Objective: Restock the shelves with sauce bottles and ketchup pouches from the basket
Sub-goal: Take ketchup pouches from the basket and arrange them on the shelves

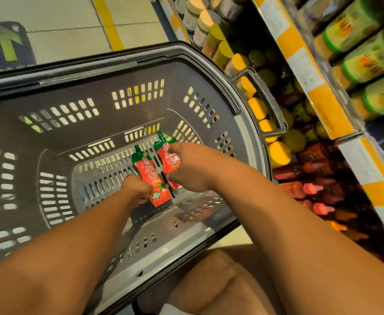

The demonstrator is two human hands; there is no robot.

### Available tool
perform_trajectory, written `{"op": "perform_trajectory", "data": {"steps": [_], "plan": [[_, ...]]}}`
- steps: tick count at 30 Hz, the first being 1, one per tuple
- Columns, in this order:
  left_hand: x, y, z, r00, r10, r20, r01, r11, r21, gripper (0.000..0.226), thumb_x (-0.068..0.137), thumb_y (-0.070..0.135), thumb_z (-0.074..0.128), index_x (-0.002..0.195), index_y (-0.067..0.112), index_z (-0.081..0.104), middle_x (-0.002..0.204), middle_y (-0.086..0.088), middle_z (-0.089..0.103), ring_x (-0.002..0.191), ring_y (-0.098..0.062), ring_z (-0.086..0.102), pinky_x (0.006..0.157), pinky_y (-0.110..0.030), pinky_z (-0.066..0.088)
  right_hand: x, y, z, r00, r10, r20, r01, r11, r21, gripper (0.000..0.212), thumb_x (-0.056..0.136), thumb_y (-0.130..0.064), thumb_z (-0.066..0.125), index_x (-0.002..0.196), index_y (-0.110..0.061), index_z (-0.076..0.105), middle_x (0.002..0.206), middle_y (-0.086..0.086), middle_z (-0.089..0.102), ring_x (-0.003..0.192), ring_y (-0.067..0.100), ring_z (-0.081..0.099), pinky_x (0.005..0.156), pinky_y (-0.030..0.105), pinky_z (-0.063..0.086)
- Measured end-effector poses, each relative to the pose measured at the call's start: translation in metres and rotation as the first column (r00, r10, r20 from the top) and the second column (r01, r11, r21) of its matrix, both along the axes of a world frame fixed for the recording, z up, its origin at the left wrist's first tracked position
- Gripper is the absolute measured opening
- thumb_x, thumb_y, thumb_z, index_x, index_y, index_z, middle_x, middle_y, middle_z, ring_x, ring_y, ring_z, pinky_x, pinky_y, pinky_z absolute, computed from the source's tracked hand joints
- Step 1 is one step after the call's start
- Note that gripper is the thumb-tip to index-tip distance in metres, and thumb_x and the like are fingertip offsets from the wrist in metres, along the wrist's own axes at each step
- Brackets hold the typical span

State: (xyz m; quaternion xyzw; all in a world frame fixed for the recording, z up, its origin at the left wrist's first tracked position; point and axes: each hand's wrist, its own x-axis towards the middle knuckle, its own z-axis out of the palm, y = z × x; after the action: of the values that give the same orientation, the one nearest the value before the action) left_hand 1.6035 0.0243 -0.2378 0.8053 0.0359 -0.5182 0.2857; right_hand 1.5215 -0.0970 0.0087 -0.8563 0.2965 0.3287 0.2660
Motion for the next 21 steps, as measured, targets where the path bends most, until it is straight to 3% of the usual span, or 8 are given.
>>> {"op": "perform_trajectory", "data": {"steps": [2,5,8,10,12,14,18,21], "plan": [[0.001,0.0,0.001,1.0,-0.011,-0.004,0.011,1.0,-0.011,0.009,0.079,-0.007,0.072,0.076,-0.002,0.065,0.082,-0.026,0.07,0.074,-0.038,0.071,0.067,-0.049,0.062,0.001,0.002,-0.002,1.0,-0.005,-0.006,0.005,1.0,0.017,0.06,0.098,-0.023,0.061,0.154,-0.021,0.039,0.155,0.007,0.047,0.135,0.03,0.051,0.103,0.042,0.049],[0.006,0.0,0.007,0.999,-0.042,-0.005,0.042,0.999,-0.02,0.02,0.081,-0.012,0.066,0.068,-0.002,0.057,0.061,-0.02,0.058,0.06,-0.033,0.063,0.063,-0.044,0.057,0.0,0.001,-0.001,0.999,-0.028,0.021,0.027,0.999,0.036,0.066,0.098,-0.021,0.061,0.158,-0.023,0.033,0.158,0.006,0.045,0.138,0.03,0.049,0.103,0.04,0.048],[0.01,0.0,0.023,0.995,0.075,-0.069,-0.08,0.995,-0.063,0.009,0.091,-0.006,0.068,0.089,-0.007,0.058,0.067,-0.02,0.064,0.057,-0.032,0.069,0.067,-0.051,0.064,-0.001,-0.003,0.002,0.999,-0.045,0.028,0.044,0.998,0.033,0.069,0.099,-0.018,0.058,0.162,-0.022,0.028,0.159,0.007,0.044,0.136,0.03,0.051,0.096,0.035,0.048],[0.015,-0.002,0.04,0.977,0.162,-0.139,-0.178,0.977,-0.115,0.008,0.094,-0.006,0.065,0.097,-0.008,0.057,0.072,-0.022,0.066,0.05,-0.026,0.068,0.044,-0.036,0.058,-0.001,-0.003,0.002,0.999,-0.039,0.019,0.038,0.999,0.012,0.063,0.098,-0.018,0.059,0.157,-0.018,0.036,0.154,0.009,0.048,0.131,0.03,0.054,0.097,0.038,0.052],[0.022,-0.003,0.061,0.952,0.218,-0.213,-0.259,0.947,-0.191,0.009,0.095,-0.006,0.063,0.1,-0.01,0.058,0.078,-0.026,0.068,0.052,-0.022,0.067,0.035,-0.024,0.048,-0.001,-0.004,0.001,0.999,-0.05,0.015,0.05,0.999,-0.005,0.06,0.097,-0.02,0.061,0.153,-0.015,0.04,0.151,0.01,0.052,0.13,0.031,0.055,0.101,0.042,0.052],[0.028,-0.004,0.079,0.914,0.254,-0.318,-0.344,0.899,-0.272,0.027,0.094,-0.002,0.066,0.119,-0.011,0.06,0.1,-0.03,0.074,0.078,-0.026,0.067,0.046,-0.028,0.058,-0.002,-0.007,0.001,0.99,-0.132,0.055,0.133,0.991,0.001,0.061,0.097,-0.025,0.064,0.153,-0.015,0.041,0.15,0.011,0.053,0.129,0.032,0.056,0.1,0.04,0.052],[0.028,0.003,0.129,0.901,0.181,-0.393,-0.364,0.809,-0.461,0.035,0.093,0.002,0.067,0.127,-0.006,0.064,0.126,-0.031,0.067,0.092,-0.031,0.061,0.085,-0.042,0.064,-0.004,-0.016,0.007,0.9,-0.376,0.221,0.38,0.925,0.027,0.068,0.098,-0.047,0.062,0.152,-0.011,0.038,0.151,0.015,0.051,0.133,0.036,0.052,0.1,0.04,0.046],[0.021,0.012,0.164,0.917,0.067,-0.392,-0.311,0.736,-0.602,0.03,0.092,0.002,0.064,0.122,-0.003,0.069,0.123,-0.024,0.072,0.103,-0.03,0.07,0.089,-0.039,0.062,-0.001,-0.015,0.015,0.815,-0.492,0.306,0.476,0.87,0.129,0.076,0.097,-0.05,0.064,0.155,-0.01,0.035,0.153,0.013,0.05,0.135,0.032,0.052,0.099,0.036,0.043]]}}
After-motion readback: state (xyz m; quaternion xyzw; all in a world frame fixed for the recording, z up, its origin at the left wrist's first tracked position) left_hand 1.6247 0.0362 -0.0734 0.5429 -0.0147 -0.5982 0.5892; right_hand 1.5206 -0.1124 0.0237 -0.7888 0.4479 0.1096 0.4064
